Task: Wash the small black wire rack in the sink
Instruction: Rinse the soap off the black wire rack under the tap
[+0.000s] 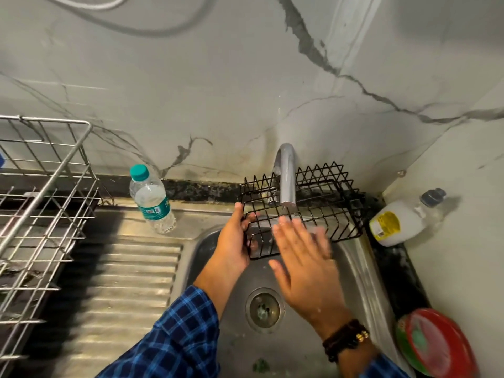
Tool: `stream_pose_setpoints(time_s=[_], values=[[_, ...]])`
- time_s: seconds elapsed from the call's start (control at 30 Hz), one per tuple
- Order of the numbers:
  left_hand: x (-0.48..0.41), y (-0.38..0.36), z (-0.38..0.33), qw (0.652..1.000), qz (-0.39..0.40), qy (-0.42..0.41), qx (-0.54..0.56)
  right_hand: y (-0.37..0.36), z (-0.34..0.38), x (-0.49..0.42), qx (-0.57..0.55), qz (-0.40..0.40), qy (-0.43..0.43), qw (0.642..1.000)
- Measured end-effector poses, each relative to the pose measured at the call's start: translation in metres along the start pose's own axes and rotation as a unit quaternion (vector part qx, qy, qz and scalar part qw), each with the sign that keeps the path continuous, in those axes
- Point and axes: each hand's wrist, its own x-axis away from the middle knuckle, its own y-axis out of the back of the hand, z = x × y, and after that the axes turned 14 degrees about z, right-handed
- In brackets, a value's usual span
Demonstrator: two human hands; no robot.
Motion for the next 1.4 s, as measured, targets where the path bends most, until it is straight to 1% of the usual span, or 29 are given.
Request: stream_pose_setpoints(time_s=[0.03, 0.07, 0.1, 0.13, 0.2, 0.27, 0.3, 0.37, 0.4, 0.43, 0.47, 0.53, 0.6, 0.63, 0.67, 0.73, 0.83, 0.87, 0.93, 1.0, 1.03, 1.07, 1.13, 1.17, 1.2, 1.23, 1.27, 1.3, 1.4], values=[[0.002, 0.004, 0.0, 1.0, 0.003, 0.001, 0.0, 0.0, -0.014, 0.0, -0.005, 0.005, -0.067, 0.998], [0.006, 0.007, -0.002, 1.0, -0.012, -0.001, 0.002, 0.001, -0.031, -0.001, -0.026, 0.01, -0.138, 0.99], [0.007, 0.012, -0.003, 0.999, -0.036, -0.004, -0.002, 0.003, -0.046, -0.003, -0.059, 0.012, -0.192, 0.98], [0.009, 0.015, -0.003, 0.999, -0.051, -0.011, -0.012, 0.005, -0.057, -0.004, -0.101, 0.012, -0.224, 0.969], [0.016, 0.011, -0.003, 0.998, -0.054, -0.024, -0.015, 0.013, -0.063, -0.012, -0.205, -0.018, -0.252, 0.946], [0.023, 0.006, -0.003, 0.999, -0.044, -0.022, -0.019, 0.023, -0.058, -0.022, -0.294, -0.046, -0.278, 0.914], [0.026, 0.006, -0.003, 0.999, -0.041, -0.019, -0.03, 0.028, -0.06, -0.027, -0.322, -0.046, -0.298, 0.898], [0.034, 0.013, -0.008, 0.998, -0.032, -0.012, -0.054, 0.04, -0.07, -0.034, -0.388, -0.009, -0.34, 0.857], [0.038, 0.018, -0.01, 0.998, -0.03, -0.009, -0.062, 0.045, -0.073, -0.036, -0.417, 0.013, -0.339, 0.843], [0.041, 0.026, -0.013, 0.997, -0.032, -0.014, -0.066, 0.049, -0.074, -0.035, -0.429, 0.025, -0.32, 0.844], [0.043, 0.034, -0.018, 0.997, -0.034, -0.023, -0.065, 0.052, -0.069, -0.032, -0.43, 0.03, -0.297, 0.852], [0.046, 0.05, -0.028, 0.996, -0.044, -0.03, -0.071, 0.054, -0.051, -0.026, -0.412, 0.012, -0.262, 0.873], [0.054, 0.065, -0.038, 0.994, -0.053, -0.023, -0.096, 0.052, -0.029, -0.021, -0.354, -0.028, -0.243, 0.903], [0.059, 0.072, -0.041, 0.993, -0.055, -0.024, -0.102, 0.05, -0.018, -0.02, -0.335, -0.038, -0.235, 0.912], [0.065, 0.078, -0.042, 0.993, -0.06, -0.028, -0.102, 0.047, -0.008, -0.02, -0.34, -0.034, -0.224, 0.913], [0.082, 0.084, -0.039, 0.992, -0.074, -0.042, -0.097, 0.043, 0.015, -0.019, -0.403, -0.024, -0.211, 0.89], [0.107, 0.084, -0.028, 0.992, -0.076, -0.074, -0.071, 0.044, 0.031, -0.024, -0.438, -0.044, -0.236, 0.866], [0.114, 0.084, -0.025, 0.992, -0.074, -0.086, -0.061, 0.047, 0.031, -0.028, -0.469, -0.048, -0.238, 0.849], [0.123, 0.088, -0.023, 0.989, -0.067, -0.125, -0.042, 0.053, 0.023, -0.04, -0.538, -0.026, -0.228, 0.811], [0.127, 0.091, -0.022, 0.982, -0.071, -0.172, -0.043, 0.06, 0.019, -0.053, -0.56, 0.015, -0.212, 0.801], [0.127, 0.092, -0.021, 0.977, -0.076, -0.194, -0.051, 0.064, 0.021, -0.059, -0.58, 0.016, -0.213, 0.786], [0.128, 0.092, -0.02, 0.973, -0.071, -0.213, -0.058, 0.068, 0.024, -0.064, -0.609, 0.012, -0.218, 0.762], [0.13, 0.09, -0.022, 0.969, -0.048, -0.233, -0.072, 0.072, 0.028, -0.07, -0.679, -0.008, -0.229, 0.697], [0.13, 0.089, -0.022, 0.969, -0.035, -0.229, -0.082, 0.07, 0.027, -0.072, -0.695, -0.009, -0.237, 0.679], [0.128, 0.089, -0.022, 0.969, -0.033, -0.224, -0.101, 0.067, 0.027, -0.072, -0.7, -0.005, -0.241, 0.672], [0.126, 0.087, -0.023, 0.967, -0.044, -0.219, -0.123, 0.063, 0.027, -0.071, -0.688, -0.001, -0.257, 0.679], [0.122, 0.085, -0.023, 0.965, -0.061, -0.214, -0.142, 0.058, 0.026, -0.069, -0.675, -0.01, -0.273, 0.686], [0.119, 0.081, -0.022, 0.963, -0.086, -0.206, -0.153, 0.053, 0.026, -0.067, -0.671, -0.032, -0.288, 0.683], [0.107, 0.071, -0.022, 0.964, -0.13, -0.201, -0.113, 0.045, 0.028, -0.054, -0.696, -0.092, -0.296, 0.648]])
